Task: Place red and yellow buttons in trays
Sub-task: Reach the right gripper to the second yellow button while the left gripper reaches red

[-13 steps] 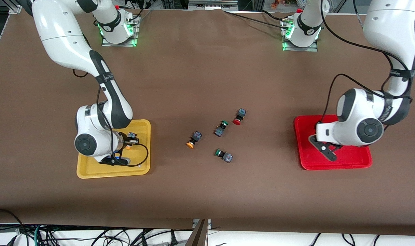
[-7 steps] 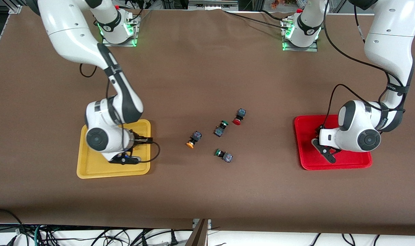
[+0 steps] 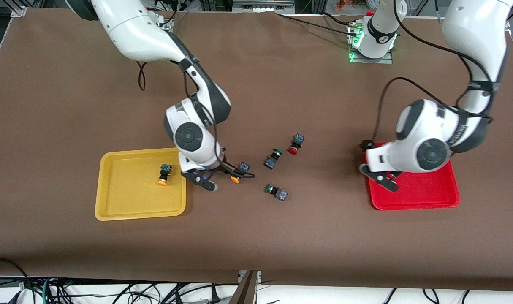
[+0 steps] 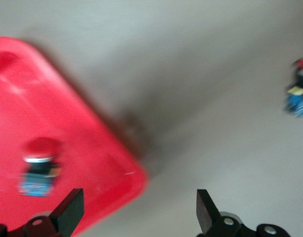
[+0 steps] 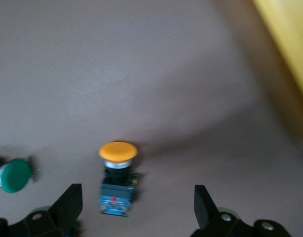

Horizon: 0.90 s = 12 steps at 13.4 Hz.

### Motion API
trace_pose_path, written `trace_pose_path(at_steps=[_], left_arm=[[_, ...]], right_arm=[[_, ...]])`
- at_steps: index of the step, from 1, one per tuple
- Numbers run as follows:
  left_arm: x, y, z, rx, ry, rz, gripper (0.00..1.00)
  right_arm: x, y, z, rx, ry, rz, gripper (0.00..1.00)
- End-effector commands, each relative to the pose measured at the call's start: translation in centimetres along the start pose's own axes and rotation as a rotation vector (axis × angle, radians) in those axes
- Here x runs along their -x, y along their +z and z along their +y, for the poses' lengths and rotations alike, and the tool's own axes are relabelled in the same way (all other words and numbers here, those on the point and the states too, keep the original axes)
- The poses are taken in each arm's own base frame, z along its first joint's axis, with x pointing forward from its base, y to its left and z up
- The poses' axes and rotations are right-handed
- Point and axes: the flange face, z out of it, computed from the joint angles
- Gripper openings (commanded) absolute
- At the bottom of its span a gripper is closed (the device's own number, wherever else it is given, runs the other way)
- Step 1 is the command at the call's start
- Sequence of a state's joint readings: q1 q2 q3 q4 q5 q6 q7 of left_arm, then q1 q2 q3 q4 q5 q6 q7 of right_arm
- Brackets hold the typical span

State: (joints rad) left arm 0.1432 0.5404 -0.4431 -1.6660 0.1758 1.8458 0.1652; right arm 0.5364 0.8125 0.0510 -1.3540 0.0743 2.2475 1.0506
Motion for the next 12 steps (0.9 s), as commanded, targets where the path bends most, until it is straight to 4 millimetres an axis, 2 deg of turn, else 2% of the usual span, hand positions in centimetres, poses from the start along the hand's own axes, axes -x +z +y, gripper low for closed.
trace_pose_path(at_steps=[1,2,4,6,7,8,9,10,11,12], left_arm=[[-1.6,3.3,4.2,0.07,-0.056,0.022,1.0],[-1.9,4.5,6.0,0.116,-0.071,0.065,1.0],[-1.2,8.4,8.6,0.127,-0.133,0.133,1.0],[-0.6,9.9,11.9,0.136,-0.196,0.212,1.0],[-0.8,10.4,14.5,0.14,-0.257,0.214,1.0],[-1.1,10.7,17.2,0.141,-0.302,0.212,1.0],[-1.2,10.7,19.0,0.142,-0.323,0.214,1.0],[-1.5,10.9,20.1,0.128,-0.316,0.23,1.0],[-1.7,11.5,20.3,0.097,-0.279,0.263,1.0],[-1.9,12.1,20.3,0.05,-0.224,0.274,1.0]], right_arm=[[1.2,2.7,-1.5,-0.055,0.061,0.042,1.0],[2.0,3.7,-2.0,-0.075,0.066,0.052,1.0],[2.7,5.1,-2.2,-0.086,0.064,0.058,0.96],[2.9,5.9,-2.0,-0.067,0.043,0.069,0.51],[2.9,6.2,-1.9,-0.063,0.032,0.071,0.39],[2.9,6.2,-1.9,-0.061,0.022,0.072,0.18],[2.7,5.8,-1.9,-0.059,0.011,0.075,0.01],[2.1,5.4,-1.7,-0.046,-0.008,0.082,0.0],[1.3,4.0,-1.2,-0.006,-0.053,0.072,0.0],[-0.6,2.7,0.2,0.044,-0.106,0.044,0.0]])
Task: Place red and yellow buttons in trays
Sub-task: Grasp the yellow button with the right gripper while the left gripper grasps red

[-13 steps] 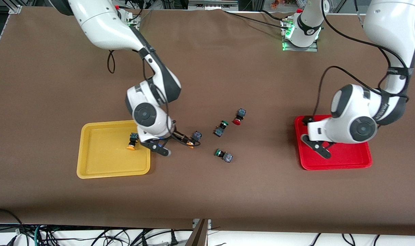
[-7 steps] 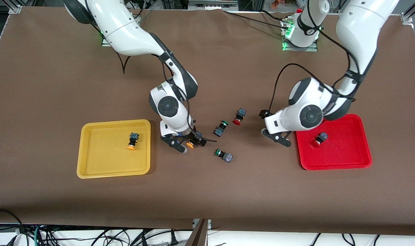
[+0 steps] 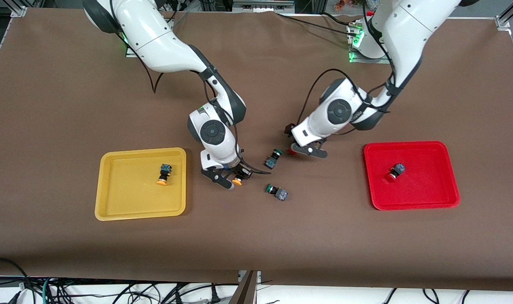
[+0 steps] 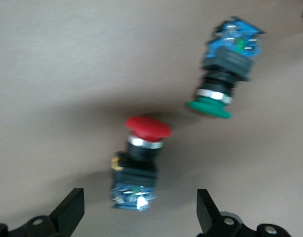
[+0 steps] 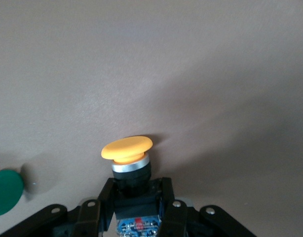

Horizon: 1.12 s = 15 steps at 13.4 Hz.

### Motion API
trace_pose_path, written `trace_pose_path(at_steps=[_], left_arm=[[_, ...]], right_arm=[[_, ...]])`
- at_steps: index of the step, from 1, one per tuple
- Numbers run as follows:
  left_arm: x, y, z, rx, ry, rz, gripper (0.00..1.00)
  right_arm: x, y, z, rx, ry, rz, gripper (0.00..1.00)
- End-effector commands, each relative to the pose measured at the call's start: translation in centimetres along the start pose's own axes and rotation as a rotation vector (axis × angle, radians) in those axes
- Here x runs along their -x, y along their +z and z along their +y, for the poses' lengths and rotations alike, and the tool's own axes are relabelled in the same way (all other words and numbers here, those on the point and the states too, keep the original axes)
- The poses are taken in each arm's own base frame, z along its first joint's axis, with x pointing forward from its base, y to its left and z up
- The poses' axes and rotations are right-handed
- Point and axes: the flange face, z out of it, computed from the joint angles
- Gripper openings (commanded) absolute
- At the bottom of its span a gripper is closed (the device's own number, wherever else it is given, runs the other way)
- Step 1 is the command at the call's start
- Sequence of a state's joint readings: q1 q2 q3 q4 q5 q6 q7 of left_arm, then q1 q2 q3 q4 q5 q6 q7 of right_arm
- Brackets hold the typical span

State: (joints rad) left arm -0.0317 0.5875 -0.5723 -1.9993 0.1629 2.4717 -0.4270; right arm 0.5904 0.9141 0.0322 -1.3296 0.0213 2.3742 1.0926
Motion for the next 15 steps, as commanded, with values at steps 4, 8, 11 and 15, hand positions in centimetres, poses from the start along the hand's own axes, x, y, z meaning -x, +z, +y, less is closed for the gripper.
trace_pose_path(at_steps=[4,8,11,15], left_arm=[[0.0,1.8,-0.9,-0.084,0.115,0.057,1.0],[-0.1,2.8,-1.8,-0.077,0.1,0.045,0.77],[-0.1,2.2,-1.6,-0.084,0.111,0.053,0.1],[-1.4,-3.9,-3.9,-0.176,0.098,0.056,0.01]], right_arm=[[-14.0,-9.4,10.8,0.112,-0.366,-0.193,0.0],[-21.3,-10.4,20.8,0.155,-0.552,-0.321,0.0],[-24.4,-8.6,27.1,0.229,-0.579,-0.34,0.0],[-25.8,-4.9,32.1,0.217,-0.575,-0.336,0.0]])
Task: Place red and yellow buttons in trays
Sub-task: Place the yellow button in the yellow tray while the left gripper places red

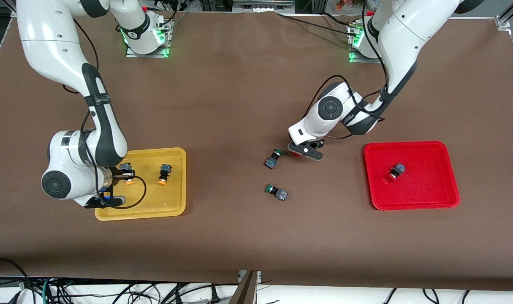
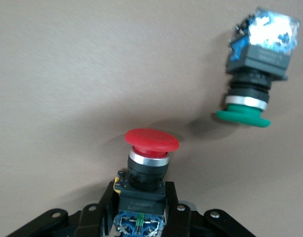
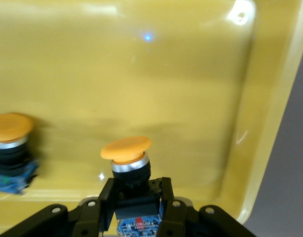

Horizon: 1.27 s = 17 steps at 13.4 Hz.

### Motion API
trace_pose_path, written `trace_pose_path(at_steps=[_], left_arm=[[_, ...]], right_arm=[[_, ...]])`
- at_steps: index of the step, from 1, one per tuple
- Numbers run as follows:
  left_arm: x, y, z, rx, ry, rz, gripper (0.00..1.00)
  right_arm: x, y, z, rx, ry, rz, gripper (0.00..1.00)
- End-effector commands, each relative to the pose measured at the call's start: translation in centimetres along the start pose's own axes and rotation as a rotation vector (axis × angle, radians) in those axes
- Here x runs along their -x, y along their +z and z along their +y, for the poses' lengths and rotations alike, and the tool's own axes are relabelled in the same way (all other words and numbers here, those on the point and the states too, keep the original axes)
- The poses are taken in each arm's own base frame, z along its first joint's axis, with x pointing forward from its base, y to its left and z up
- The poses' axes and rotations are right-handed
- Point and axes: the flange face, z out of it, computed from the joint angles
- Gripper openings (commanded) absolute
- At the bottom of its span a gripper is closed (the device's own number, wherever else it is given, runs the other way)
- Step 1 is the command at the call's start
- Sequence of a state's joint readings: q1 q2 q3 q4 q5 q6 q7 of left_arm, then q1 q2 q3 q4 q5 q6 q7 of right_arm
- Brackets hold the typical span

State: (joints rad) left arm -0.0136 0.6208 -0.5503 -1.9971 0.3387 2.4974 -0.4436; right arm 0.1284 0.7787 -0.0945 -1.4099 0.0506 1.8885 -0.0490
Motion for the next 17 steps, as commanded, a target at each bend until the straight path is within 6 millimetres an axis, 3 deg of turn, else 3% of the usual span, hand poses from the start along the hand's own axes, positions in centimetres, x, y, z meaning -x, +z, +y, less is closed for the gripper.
trace_pose_path(at_steps=[1,2,3,6,7,9,11,14,15,17], left_arm=[[-0.8,-7.4,-3.5,-0.146,0.042,-0.037,0.01],[-1.2,-9.4,-5.0,-0.186,0.079,-0.086,0.01],[-1.8,-11.0,-7.1,-0.205,0.116,-0.137,0.02],[-2.6,-13.7,-15.3,-0.185,0.283,-0.228,0.02],[-2.4,-14.1,-18.8,-0.166,0.322,-0.236,0.02],[-1.6,-14.0,-24.7,-0.134,0.363,-0.25,0.09],[-0.5,-13.1,-30.5,-0.151,0.378,-0.275,0.09],[0.6,-8.3,-38.7,-0.194,0.471,-0.23,0.13],[0.8,-6.6,-40.4,-0.17,0.501,-0.183,0.13],[0.7,-5.6,-41.2,-0.16,0.536,-0.142,0.23]], right_arm=[[0.3,1.8,2.3,0.0,-0.019,0.018,0.1],[0.3,1.4,2.6,-0.002,-0.016,0.023,0.83],[0.2,0.7,2.7,-0.003,-0.017,0.035,1.0],[1.0,-4.1,1.8,-0.01,-0.031,-0.004,1.0],[1.3,-6.5,1.7,-0.013,-0.035,-0.028,1.0],[3.1,-13.1,1.4,-0.018,-0.053,-0.054,1.0],[5.8,-18.4,1.3,-0.021,-0.087,-0.071,1.0],[12.0,-27.2,0.9,-0.029,-0.088,-0.019,1.0],[14.0,-29.1,0.8,-0.034,-0.085,-0.017,1.0],[18.7,-32.4,0.5,-0.046,-0.094,0.01,1.0]])
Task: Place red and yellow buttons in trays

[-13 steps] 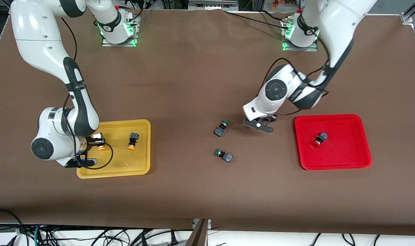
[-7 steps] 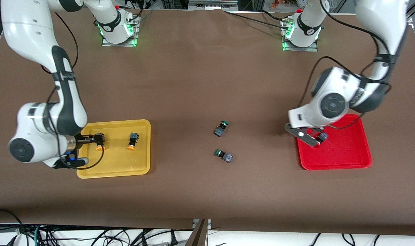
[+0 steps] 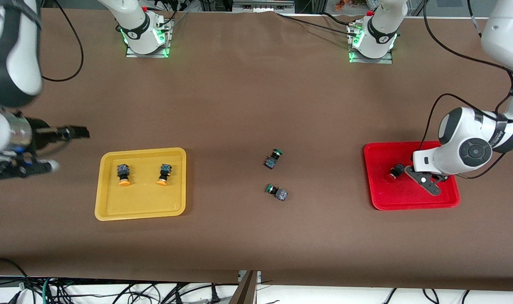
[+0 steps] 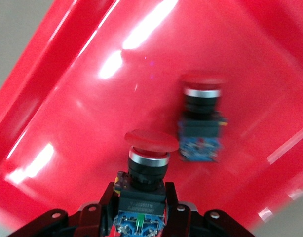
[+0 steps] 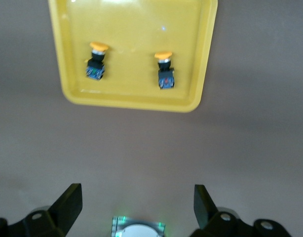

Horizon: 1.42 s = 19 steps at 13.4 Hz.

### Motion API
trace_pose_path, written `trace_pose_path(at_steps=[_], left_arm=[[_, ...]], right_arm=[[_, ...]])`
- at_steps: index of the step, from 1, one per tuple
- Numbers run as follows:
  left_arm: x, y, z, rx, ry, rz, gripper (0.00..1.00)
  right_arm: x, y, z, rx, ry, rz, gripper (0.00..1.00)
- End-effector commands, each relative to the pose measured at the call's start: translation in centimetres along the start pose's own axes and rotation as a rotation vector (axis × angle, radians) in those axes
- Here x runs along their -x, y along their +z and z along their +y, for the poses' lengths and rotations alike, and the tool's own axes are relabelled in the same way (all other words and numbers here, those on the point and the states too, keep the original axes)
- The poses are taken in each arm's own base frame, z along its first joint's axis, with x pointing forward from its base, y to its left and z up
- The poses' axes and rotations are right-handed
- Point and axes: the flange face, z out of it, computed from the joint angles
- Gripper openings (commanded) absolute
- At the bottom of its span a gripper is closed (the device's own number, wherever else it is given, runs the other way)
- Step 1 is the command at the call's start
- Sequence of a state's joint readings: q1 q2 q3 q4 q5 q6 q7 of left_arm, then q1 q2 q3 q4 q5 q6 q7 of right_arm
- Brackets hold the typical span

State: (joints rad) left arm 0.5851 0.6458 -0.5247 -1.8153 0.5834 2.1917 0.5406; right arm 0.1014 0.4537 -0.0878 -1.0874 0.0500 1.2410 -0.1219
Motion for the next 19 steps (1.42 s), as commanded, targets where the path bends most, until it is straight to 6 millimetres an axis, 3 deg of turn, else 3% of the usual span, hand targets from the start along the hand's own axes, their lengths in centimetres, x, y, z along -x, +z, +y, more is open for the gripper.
trace_pose_path(at_steps=[1,2,4,6,8,12,15,17,19], left_arm=[[-0.5,0.8,-0.5,-0.008,0.059,0.034,0.58],[-0.3,0.5,-0.7,-0.008,0.054,0.037,1.0],[-0.3,-2.1,-0.7,-0.036,0.073,0.041,1.0],[-1.8,-7.0,1.3,-0.018,0.065,0.05,1.0],[-3.2,-12.5,4.0,0.024,0.009,0.025,1.0],[-3.6,-24.1,7.2,0.109,-0.175,-0.072,1.0],[-2.2,-31.9,5.9,0.07,-0.265,0.003,1.0],[-2.2,-36.6,9.3,0.022,-0.281,0.041,1.0],[-0.2,-38.5,10.7,0.046,-0.399,0.057,1.0]], right_arm=[[6.7,-3.0,-1.2,-0.008,-0.023,0.02,1.0],[8.0,-3.5,-1.2,0.002,-0.027,0.033,1.0],[11.0,-6.5,-0.9,0.03,-0.01,0.099,1.0],[12.4,-7.8,-1.3,0.043,-0.02,0.135,1.0],[12.9,-7.3,-2.0,0.072,-0.032,0.122,1.0],[13.2,-7.3,-2.2,0.061,0.022,0.122,1.0],[12.6,-7.0,-2.8,0.065,0.041,0.115,1.0],[12.4,-6.9,-2.7,0.072,0.037,0.11,1.0],[12.3,-6.8,-2.8,0.07,0.035,0.107,1.0]])
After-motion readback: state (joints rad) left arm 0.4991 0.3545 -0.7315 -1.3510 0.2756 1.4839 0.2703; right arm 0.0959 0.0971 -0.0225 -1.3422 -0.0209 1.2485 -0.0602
